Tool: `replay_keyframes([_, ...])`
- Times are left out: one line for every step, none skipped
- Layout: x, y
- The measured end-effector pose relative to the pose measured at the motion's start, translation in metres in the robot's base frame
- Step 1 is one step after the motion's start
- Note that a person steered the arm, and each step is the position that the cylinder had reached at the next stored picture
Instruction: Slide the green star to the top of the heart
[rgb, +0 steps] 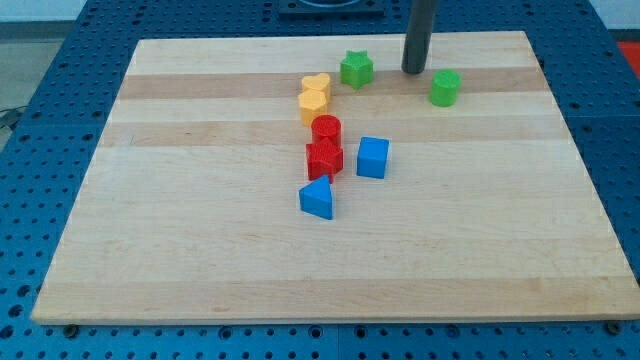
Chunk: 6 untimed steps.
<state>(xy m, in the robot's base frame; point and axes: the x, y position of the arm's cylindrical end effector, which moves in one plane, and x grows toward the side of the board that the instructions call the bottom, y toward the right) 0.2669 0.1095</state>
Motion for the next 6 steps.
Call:
replay_keyframes([-0.001,-0.015])
replay_keyframes([-0.001,-0.033])
replay_keyframes([0.001,-0.050])
replay_keyframes([0.002,-0.064])
replay_keyframes([0.003,-0.076])
replay_keyframes([0.003,-0.087])
